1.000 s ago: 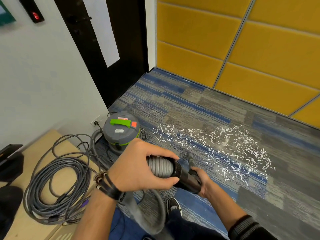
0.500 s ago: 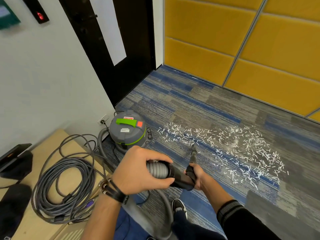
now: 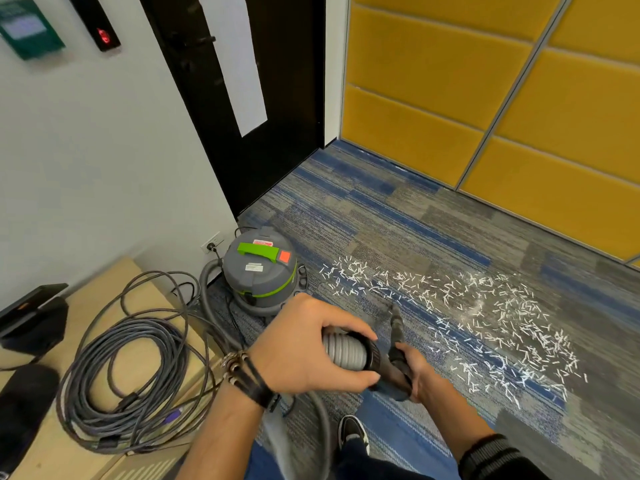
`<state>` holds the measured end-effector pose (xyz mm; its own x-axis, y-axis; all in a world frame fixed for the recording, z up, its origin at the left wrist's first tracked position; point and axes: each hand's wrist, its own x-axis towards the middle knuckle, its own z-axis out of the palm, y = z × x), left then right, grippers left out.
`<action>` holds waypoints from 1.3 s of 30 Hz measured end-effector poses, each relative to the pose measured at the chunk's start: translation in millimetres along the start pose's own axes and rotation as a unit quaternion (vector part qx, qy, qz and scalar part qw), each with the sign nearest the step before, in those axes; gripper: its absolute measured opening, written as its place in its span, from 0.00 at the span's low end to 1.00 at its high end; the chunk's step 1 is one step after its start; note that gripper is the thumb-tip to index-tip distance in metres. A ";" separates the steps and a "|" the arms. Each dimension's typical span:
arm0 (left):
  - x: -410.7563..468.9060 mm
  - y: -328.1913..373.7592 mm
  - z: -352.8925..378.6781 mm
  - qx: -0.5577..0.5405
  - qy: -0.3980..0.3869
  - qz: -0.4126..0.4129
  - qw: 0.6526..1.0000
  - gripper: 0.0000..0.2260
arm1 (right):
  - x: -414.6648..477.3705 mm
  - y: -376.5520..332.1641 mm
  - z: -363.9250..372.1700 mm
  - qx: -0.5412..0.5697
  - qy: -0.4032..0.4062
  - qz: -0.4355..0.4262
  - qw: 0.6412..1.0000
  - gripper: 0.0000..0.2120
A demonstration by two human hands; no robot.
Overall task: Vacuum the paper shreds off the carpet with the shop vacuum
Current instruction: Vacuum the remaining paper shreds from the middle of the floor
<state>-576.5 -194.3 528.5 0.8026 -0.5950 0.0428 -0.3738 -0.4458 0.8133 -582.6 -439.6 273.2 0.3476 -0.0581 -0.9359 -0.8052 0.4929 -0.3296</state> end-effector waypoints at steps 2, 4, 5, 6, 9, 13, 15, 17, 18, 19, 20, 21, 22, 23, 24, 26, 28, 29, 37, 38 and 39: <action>1.1 0.4 -5.1 0.018 0.019 -0.006 1.000 0.16 | 1.4 -5.5 6.5 -0.006 -0.002 0.000 1.000 0.14; 4.0 4.4 -9.8 0.044 0.020 0.001 0.999 0.15 | 10.0 -10.5 18.2 -0.032 -0.008 0.001 0.999 0.16; 5.1 6.7 -11.6 0.049 0.021 0.002 0.999 0.15 | 14.6 -13.5 26.0 -0.054 -0.020 0.000 0.998 0.17; 6.2 8.6 -13.6 0.050 0.023 0.001 0.998 0.15 | 14.5 -17.3 35.5 -0.075 -0.032 -0.002 0.997 0.18; 8.5 10.8 -20.6 0.057 0.046 -0.008 0.997 0.14 | 27.0 -28.7 59.2 -0.121 -0.058 -0.014 0.991 0.19; 11.6 8.1 -31.7 0.064 0.079 -0.024 0.995 0.15 | 26.0 -43.2 82.6 -0.152 -0.078 0.004 0.985 0.17; 14.0 7.3 -35.1 0.053 0.078 -0.028 0.995 0.15 | 25.0 -44.3 83.3 -0.151 -0.094 0.025 0.984 0.17; 15.3 10.3 -35.1 0.041 0.055 -0.029 0.997 0.16 | 25.4 -39.3 75.4 -0.135 -0.106 0.046 0.984 0.17; 16.3 13.2 -33.8 0.035 0.043 -0.029 0.998 0.16 | 23.6 -36.4 70.0 -0.119 -0.107 0.053 0.986 0.16; 17.4 16.3 -32.0 0.030 0.037 -0.027 0.999 0.16 | 25.1 -34.2 63.2 -0.112 -0.109 0.052 0.986 0.16; 19.0 19.0 -30.7 0.028 0.037 -0.025 0.999 0.16 | 26.5 -35.0 57.0 -0.108 -0.107 0.054 0.987 0.15; 20.5 21.0 -30.6 0.029 0.046 -0.022 0.998 0.16 | 30.0 -37.2 52.3 -0.094 -0.104 0.059 0.988 0.15; 21.8 22.8 -32.3 0.031 0.059 -0.021 0.998 0.16 | 31.9 -41.1 50.2 -0.083 -0.097 0.063 0.990 0.15; 22.4 23.9 -35.7 0.037 0.077 -0.019 0.996 0.17 | 38.8 -45.1 49.2 -0.072 -0.101 0.063 0.990 0.16; 23.2 24.0 -40.0 0.046 0.094 -0.018 0.994 0.17 | 45.4 -48.9 50.1 -0.074 -0.111 0.060 0.989 0.16; 26.3 24.9 -45.8 0.064 0.114 -0.023 0.991 0.17 | 51.9 -58.4 58.4 -0.076 -0.119 0.050 0.989 0.18; 33.9 27.7 -42.9 0.087 0.107 -0.024 0.990 0.17 | 58.4 -68.5 75.3 -0.081 -0.124 0.024 0.989 0.18; 39.4 27.4 -37.5 0.104 0.097 -0.020 0.990 0.17 | 62.8 -74.0 84.3 -0.095 -0.125 0.005 0.988 0.18; 61.3 -3.3 -20.7 0.120 0.062 -0.052 0.990 0.16 | 82.1 -80.1 118.7 -0.173 -0.111 0.004 0.979 0.17; 59.6 -5.0 -24.1 0.105 0.054 -0.055 0.991 0.16 | 83.8 -72.9 116.3 -0.168 -0.113 0.003 0.979 0.17; 58.0 -5.9 -27.5 0.094 0.047 -0.056 0.993 0.16 | 87.3 -65.2 114.7 -0.165 -0.105 -0.003 0.981 0.18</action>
<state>-515.0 -207.8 542.2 0.8806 -0.4736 0.0186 -0.3527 -0.6287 0.6931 -444.6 -377.2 227.2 0.4163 0.1376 -0.8988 -0.9025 0.1826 -0.3901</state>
